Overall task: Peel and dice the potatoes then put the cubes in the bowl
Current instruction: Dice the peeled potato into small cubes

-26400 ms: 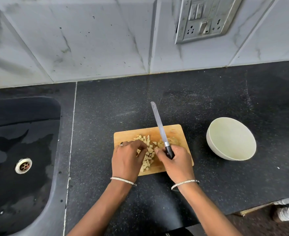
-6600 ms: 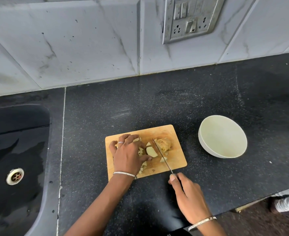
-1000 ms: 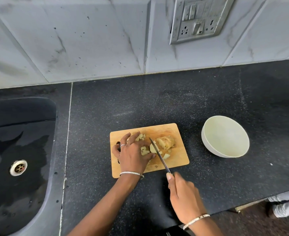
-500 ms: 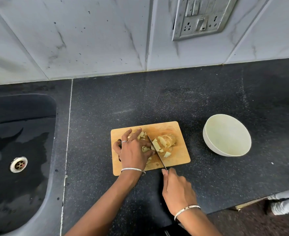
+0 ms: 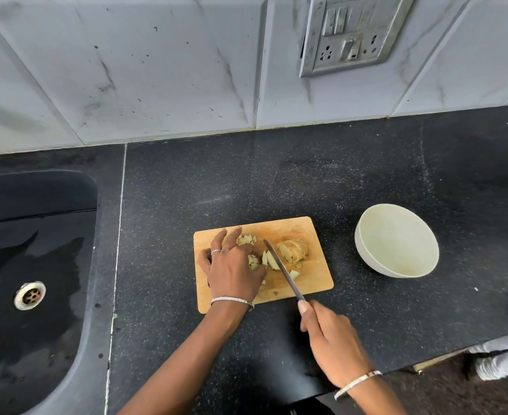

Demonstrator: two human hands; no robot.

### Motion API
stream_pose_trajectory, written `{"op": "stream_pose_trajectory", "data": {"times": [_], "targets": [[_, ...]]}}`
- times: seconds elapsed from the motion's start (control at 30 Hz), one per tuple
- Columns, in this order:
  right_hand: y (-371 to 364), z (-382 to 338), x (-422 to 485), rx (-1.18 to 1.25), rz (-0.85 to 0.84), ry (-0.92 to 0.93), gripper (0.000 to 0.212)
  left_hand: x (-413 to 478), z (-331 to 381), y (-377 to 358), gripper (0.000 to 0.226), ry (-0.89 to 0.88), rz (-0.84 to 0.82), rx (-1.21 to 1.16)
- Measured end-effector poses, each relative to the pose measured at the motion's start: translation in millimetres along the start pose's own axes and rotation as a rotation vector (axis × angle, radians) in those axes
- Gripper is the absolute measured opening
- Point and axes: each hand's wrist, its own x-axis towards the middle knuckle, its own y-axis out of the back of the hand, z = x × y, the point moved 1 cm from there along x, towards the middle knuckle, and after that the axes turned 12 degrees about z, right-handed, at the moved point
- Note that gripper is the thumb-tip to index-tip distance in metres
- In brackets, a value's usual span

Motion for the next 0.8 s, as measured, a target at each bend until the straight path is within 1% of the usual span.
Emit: {"op": "stream_pose_trajectory", "data": {"times": [0.13,0.23,0.33,0.47,0.6,0.73,0.8], "targets": [[-0.4,5.7,-2.6,-0.114,0.086,-0.003,0.049,-2.1,0.1,-1.1,0.026,-0.034,0.008,-0.030],[-1.6,6.7,-2.1,-0.230,0.062,-0.027,0.037,-1.4,0.2,-2.3,0.032,-0.057,-0.014,-0.021],[-4.1,6.8,-2.2,-0.269,0.050,-0.027,0.038,-0.4,-1.7,-4.1,0.032,-0.073,-0.027,-0.001],[-14.8,5.0,-4.8,-0.176,0.013,-0.033,0.035,-0.3,-5.8,-3.8,0.031,-0.092,-0.031,-0.032],[-25.5,0.2,-4.5,-0.048,-0.013,-0.021,0.040,0.8,-10.2,-0.3,0.038,-0.117,-0.032,-0.096],[-30.8,-8.1,-5.1,0.026,-0.019,-0.025,0.034,2.9,-16.0,1.2,0.043,-0.099,-0.038,-0.191],[-30.1,-11.6,-4.1,0.049,-0.017,-0.020,0.035,3.7,-17.4,1.5,0.046,-0.089,-0.033,-0.229]]}}
